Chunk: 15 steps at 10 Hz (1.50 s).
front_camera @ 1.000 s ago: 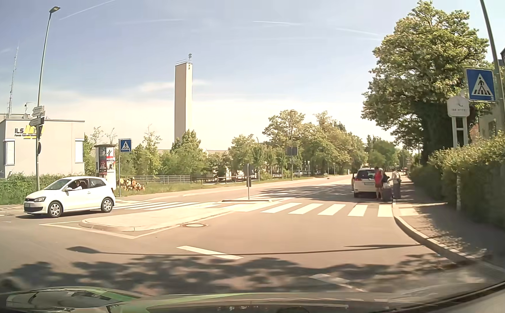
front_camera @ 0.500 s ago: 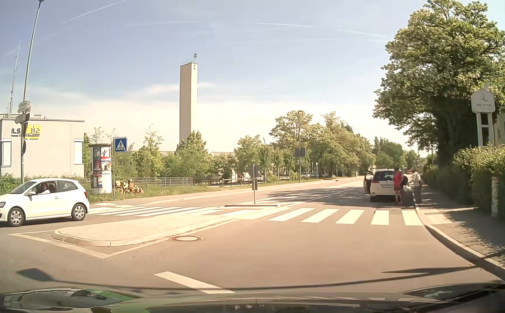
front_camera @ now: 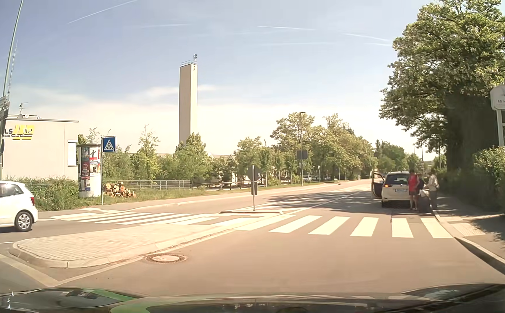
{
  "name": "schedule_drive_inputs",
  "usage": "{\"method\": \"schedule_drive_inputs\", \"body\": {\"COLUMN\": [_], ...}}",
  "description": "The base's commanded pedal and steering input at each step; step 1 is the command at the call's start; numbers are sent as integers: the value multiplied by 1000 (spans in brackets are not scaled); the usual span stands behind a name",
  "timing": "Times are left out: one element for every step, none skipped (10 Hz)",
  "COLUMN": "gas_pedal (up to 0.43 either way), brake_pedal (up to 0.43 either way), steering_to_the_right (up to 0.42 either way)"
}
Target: Follow the waypoints while adhering to traffic rules and regulations
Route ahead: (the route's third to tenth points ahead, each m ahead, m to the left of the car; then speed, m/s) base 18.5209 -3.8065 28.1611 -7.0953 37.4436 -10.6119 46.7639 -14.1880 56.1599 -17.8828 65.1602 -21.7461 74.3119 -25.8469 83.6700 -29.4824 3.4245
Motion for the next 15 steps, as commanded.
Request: {"method": "schedule_drive_inputs", "body": {"gas_pedal": [0,0,0,0,0,0,0,0,0,0,0,0,0,0,0], "brake_pedal": [67,61,61,73,91,128,171,177,171,152,146,134,128,165,171], "steering_to_the_right": [43,57,73,86,90,91,92,93,94,96,96,99,102,103,105]}}
